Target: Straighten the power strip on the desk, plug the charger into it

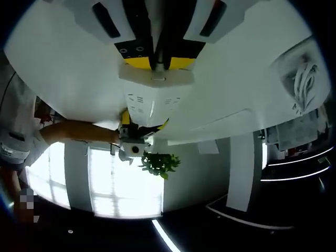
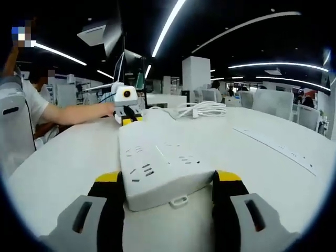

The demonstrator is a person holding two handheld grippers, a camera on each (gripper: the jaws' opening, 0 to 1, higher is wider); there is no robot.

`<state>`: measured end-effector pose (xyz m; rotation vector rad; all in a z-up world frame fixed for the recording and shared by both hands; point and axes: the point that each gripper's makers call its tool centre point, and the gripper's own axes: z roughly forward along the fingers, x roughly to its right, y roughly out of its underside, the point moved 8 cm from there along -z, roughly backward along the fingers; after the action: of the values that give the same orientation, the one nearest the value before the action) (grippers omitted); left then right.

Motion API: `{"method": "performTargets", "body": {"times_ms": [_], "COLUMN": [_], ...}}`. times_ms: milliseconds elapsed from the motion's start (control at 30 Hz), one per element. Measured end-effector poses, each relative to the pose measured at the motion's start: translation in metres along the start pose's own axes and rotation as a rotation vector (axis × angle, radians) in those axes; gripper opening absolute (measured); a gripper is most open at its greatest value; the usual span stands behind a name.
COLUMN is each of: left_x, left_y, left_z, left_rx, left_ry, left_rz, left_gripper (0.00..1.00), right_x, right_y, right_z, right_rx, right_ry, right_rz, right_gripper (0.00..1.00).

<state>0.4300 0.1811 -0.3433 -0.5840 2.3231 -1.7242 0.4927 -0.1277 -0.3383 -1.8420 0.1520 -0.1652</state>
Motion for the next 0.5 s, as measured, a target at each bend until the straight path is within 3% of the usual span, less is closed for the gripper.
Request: {"method": "performTargets", "body": {"times_ms": [500], "left_x": [-0.0018], "left_y": [-0.0021], "left_z": [0.0075], "left_rx": [0.000], "left_ry": [0.017], "left_rz": [-0.007], "left_gripper": [0.12], "right_x": [-0.0030], "right_y": [0.0004], "right_z": [-0.0087], "right_rx": [-0.002], "right_ry": [0.040], "right_rz": [0.012], "right_gripper": [0.67]}}
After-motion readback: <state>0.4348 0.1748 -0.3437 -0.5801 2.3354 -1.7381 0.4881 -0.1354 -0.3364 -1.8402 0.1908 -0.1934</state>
